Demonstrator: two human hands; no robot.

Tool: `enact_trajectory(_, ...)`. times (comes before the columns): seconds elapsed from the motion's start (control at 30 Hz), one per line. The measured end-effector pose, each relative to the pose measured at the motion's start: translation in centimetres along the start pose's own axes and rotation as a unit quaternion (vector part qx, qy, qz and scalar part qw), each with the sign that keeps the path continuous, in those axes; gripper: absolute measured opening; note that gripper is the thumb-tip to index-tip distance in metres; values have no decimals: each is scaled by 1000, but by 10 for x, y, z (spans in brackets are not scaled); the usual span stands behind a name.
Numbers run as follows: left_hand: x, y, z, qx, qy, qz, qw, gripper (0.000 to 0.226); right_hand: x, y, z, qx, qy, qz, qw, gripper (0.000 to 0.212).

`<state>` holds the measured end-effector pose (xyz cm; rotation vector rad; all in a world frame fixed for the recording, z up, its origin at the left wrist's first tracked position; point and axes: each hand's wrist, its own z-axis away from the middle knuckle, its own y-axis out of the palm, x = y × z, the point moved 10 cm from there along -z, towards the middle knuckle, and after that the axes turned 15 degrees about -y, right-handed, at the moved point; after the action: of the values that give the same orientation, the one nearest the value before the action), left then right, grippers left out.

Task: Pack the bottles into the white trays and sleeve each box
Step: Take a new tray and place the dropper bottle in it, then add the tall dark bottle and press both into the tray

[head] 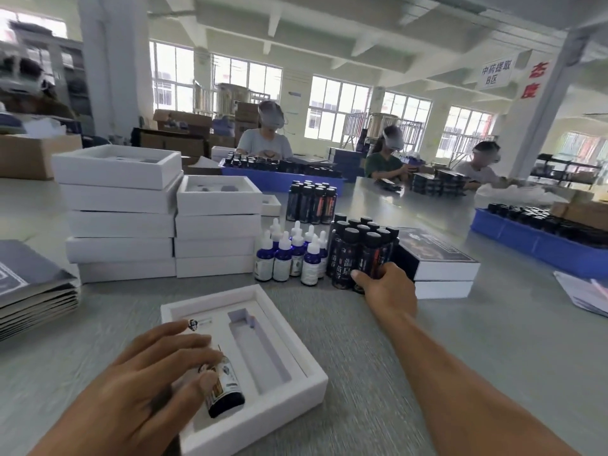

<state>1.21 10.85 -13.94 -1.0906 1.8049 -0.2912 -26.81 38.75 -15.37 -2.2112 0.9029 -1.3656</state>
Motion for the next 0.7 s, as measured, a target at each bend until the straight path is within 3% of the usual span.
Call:
enact_trajectory(0.1,8,2,0,13,-9,-17,1000,45,7,1,4,51,-23,-49,997,30)
enact_trajectory(0.27,19,9,3,49,-24,-19,998,42,24,-12,46,301,-78,-149,939,10)
enact_trajectory(0.33,19,10,4,49,-22,-27,998,42,27,-21,65,352,-105,-154,917,12)
enact_trajectory(0.47,18,9,5,49,-23,-20,998,41,27,-27,82,345,-121,-167,916,18)
enact_trajectory(0.57,19,10,4,51,-23,-20,998,39,29,-25,84,322,-121,-157,926,37)
enact_trajectory(0.7,26,12,2,46,-27,-25,998,38,29,-30,83,239,-147,-104,954,53)
